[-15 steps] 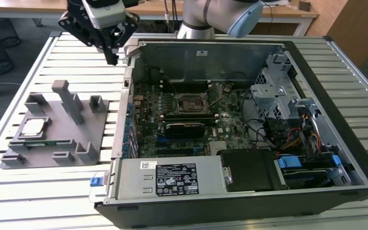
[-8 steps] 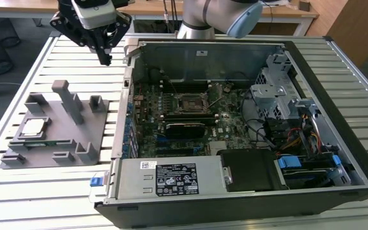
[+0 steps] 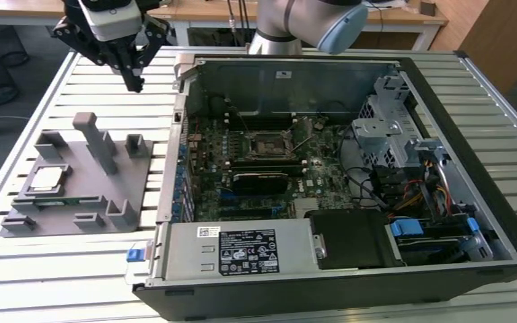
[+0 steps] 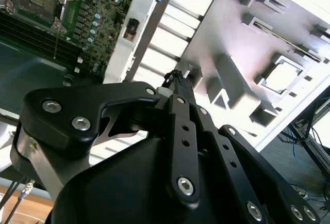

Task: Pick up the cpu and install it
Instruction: 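Reach for the cpu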

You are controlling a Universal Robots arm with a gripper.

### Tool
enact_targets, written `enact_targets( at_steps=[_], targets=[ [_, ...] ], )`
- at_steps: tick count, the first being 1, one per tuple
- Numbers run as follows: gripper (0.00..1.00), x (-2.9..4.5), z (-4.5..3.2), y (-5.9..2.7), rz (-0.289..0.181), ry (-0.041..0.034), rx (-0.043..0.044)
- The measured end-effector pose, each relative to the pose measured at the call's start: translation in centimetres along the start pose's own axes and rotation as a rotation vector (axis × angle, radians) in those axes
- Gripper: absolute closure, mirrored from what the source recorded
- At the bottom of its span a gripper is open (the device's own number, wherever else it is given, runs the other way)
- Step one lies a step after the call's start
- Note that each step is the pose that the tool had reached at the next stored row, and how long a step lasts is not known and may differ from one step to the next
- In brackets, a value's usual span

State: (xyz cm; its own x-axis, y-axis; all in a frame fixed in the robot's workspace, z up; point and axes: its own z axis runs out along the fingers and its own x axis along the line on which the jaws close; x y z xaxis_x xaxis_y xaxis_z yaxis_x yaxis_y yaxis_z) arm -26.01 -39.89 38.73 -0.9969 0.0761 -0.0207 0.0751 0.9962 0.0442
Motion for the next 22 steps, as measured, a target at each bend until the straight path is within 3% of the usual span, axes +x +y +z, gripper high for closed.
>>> enact_targets(
  at_steps=[13, 17, 22],
  targets=[
    [0.89, 5.50, -0.01, -0.42, 0.000, 0.0030, 0.0002],
    [0.89, 6.37, 0.01, -0.49, 0.000, 0.0039, 0.0003],
    [0.89, 6.93, 0.03, -0.53, 0.000, 0.0050, 0.0004]
  ],
)
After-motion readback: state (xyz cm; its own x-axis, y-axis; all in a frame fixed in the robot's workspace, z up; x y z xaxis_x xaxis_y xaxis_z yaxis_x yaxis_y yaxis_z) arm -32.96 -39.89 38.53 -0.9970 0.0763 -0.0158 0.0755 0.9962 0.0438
